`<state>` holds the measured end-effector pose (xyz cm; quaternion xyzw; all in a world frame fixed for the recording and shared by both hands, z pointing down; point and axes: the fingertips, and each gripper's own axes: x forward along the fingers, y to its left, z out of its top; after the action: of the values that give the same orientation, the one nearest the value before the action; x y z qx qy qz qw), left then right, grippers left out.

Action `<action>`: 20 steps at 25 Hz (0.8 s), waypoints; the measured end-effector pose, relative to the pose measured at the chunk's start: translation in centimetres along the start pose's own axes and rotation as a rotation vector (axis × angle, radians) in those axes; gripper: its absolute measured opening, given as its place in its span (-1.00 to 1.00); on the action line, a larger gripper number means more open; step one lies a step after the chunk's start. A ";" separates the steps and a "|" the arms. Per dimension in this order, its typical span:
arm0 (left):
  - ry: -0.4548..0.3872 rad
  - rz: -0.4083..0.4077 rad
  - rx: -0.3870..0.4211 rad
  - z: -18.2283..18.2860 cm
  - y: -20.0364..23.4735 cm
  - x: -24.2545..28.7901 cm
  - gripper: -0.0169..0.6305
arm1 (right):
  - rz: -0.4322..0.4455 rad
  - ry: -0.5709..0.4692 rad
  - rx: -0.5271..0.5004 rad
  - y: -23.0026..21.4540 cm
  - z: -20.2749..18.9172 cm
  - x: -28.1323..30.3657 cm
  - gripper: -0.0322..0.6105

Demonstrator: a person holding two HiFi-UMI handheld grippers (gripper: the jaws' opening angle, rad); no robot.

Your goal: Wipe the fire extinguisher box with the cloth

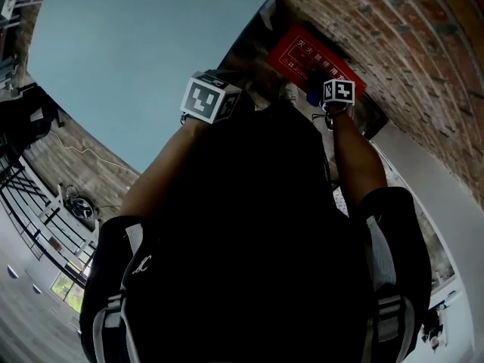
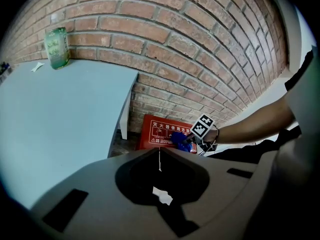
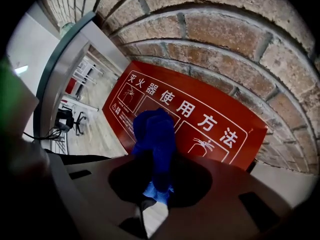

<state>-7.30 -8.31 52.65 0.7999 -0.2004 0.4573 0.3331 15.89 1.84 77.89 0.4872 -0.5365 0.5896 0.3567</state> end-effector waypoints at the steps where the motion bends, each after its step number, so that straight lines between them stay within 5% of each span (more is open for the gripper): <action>1: 0.001 -0.001 0.003 0.1 0.1 -0.1 -0.91 | -0.003 0.001 0.004 -0.2 -0.1 -0.1 -0.64; 20: -0.007 -0.012 -0.004 1.1 1.1 0.1 -0.91 | -0.092 0.035 0.037 -3.7 -1.2 -1.2 -0.64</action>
<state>-7.29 -9.87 52.68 0.8020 -0.1977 0.4522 0.3365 19.52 3.77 77.85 0.5076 -0.4963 0.5908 0.3835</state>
